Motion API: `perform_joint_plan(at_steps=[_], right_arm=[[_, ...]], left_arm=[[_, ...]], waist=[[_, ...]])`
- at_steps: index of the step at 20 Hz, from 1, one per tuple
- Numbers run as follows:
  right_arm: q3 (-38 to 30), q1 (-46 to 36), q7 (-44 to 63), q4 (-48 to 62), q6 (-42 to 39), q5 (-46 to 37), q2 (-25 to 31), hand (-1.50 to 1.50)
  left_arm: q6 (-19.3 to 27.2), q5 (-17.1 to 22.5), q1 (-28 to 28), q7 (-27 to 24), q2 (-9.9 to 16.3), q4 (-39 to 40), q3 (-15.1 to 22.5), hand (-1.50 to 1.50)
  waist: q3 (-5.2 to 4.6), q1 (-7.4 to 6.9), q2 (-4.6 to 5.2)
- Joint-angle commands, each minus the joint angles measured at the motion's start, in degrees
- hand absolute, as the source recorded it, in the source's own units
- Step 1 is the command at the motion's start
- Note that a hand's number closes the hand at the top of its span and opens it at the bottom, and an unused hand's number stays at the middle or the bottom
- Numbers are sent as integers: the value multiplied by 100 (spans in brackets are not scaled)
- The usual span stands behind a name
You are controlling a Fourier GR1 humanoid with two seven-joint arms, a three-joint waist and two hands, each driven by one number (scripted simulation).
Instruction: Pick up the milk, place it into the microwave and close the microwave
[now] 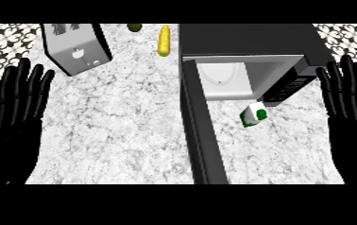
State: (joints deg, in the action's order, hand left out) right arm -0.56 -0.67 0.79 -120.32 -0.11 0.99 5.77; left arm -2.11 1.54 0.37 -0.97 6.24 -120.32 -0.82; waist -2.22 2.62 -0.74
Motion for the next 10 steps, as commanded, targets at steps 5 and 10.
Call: perform_joint_plan(at_steps=[5, 10], right_arm=[[-282, -204, 68, 195, 108, -439, 238, -150], [115, -57, 68, 198, 22, -237, -85, -150]], left_arm=[[369, -589, 380, 625, -282, -656, 507, -150], [506, 438, 1385, 640, -613, -1094, 861, -150]], waist=[[223, -281, 67], [220, -303, 63]])
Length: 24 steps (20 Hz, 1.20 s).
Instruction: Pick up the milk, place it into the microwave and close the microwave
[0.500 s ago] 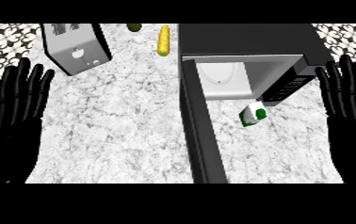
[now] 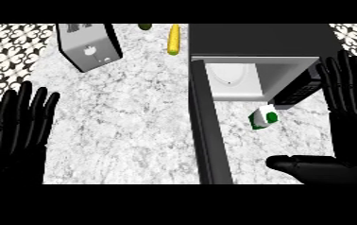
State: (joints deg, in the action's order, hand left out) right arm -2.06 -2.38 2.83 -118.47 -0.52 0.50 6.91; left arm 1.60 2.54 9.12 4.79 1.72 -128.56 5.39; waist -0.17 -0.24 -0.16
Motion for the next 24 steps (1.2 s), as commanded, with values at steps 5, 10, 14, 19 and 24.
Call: perform_joint_plan(at_steps=[5, 10, 14, 19, 24], right_arm=[[172, 113, 315, -56, 205, -238, -219, -150], [83, 335, -19, 202, 219, -470, -216, -150], [140, 600, -464, 730, 260, -683, -318, -150], [-12, 559, -653, 1227, 418, -738, -385, -150], [-606, 498, -1546, 2515, 547, -658, -294, -150]], left_arm=[[-378, 848, 1544, 67, 70, -1168, -19, -150], [-551, 470, 2559, -323, -98, -1726, 602, -150], [-888, 889, 2823, -712, 106, -1632, 57, -150], [-1114, 985, 3589, -816, 97, -2079, 237, -150], [-1324, 1077, 3943, -1171, 32, -2026, 243, -150]], waist=[[13, -30, 4], [15, -52, 0], [14, -53, -1], [16, -77, -6], [21, -122, 4]])
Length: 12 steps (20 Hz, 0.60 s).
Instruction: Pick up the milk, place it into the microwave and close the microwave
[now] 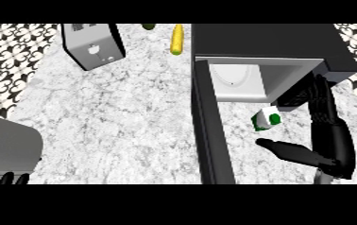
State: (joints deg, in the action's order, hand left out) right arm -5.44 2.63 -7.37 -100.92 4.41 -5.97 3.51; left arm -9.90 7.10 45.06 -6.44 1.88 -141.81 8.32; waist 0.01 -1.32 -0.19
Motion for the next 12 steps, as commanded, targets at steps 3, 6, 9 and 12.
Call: perform_joint_plan(at_steps=[3, 6, 9, 12], right_arm=[[-348, 55, -737, 1082, 162, -78, 14, -150], [-472, -5, -1067, 1748, 2, -8, 135, -150], [-639, 126, -1226, 1944, -1, 42, 216, -150], [-765, -202, -2056, 3050, -3, -5, 247, -150]], left_arm=[[-451, 709, 873, -246, 97, -858, -141, -150], [-589, 738, 1072, -486, 57, -859, -143, -150], [-774, 875, 1448, -727, 49, -936, -214, -150], [-654, 843, 1159, -567, -5, -775, -304, -150]], waist=[[2, -18, -2], [4, -50, -1], [1, -35, -14], [8, 10, 23]])
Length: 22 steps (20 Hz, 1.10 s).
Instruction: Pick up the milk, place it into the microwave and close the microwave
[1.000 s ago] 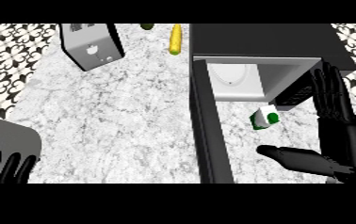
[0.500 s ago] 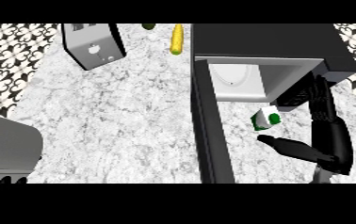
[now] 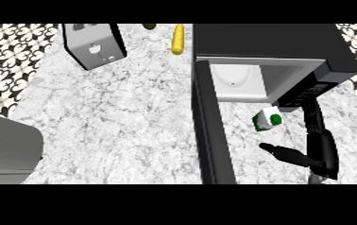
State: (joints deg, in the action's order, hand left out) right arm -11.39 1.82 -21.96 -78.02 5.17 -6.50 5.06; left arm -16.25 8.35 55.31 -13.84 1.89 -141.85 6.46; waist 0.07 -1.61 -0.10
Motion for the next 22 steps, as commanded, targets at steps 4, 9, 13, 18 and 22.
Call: perform_joint_plan(at_steps=[4, 9, 13, 18, 22], right_arm=[[-307, -476, -1181, 1793, 41, -100, 183, -150], [-479, -793, -1764, 2864, 86, -204, 397, -150], [-515, -1155, -2236, 3582, 185, -288, 375, -150], [-728, -1543, -2877, 4378, 71, -138, 398, -150], [-917, -1877, -3114, 4950, -256, 38, 550, -150]], left_arm=[[-453, 822, 642, -423, 75, -713, -323, -150], [-496, 838, 624, -524, -69, -604, -301, -150], [-717, 908, 921, -598, 13, -797, -354, -150], [-893, 954, 1059, -792, -34, -575, -336, -150], [-1213, 914, 1352, -1140, 78, -379, -534, -150]], waist=[[4, -77, 3], [6, -37, 18], [11, -69, 28], [13, -53, 43], [16, -154, 33]])
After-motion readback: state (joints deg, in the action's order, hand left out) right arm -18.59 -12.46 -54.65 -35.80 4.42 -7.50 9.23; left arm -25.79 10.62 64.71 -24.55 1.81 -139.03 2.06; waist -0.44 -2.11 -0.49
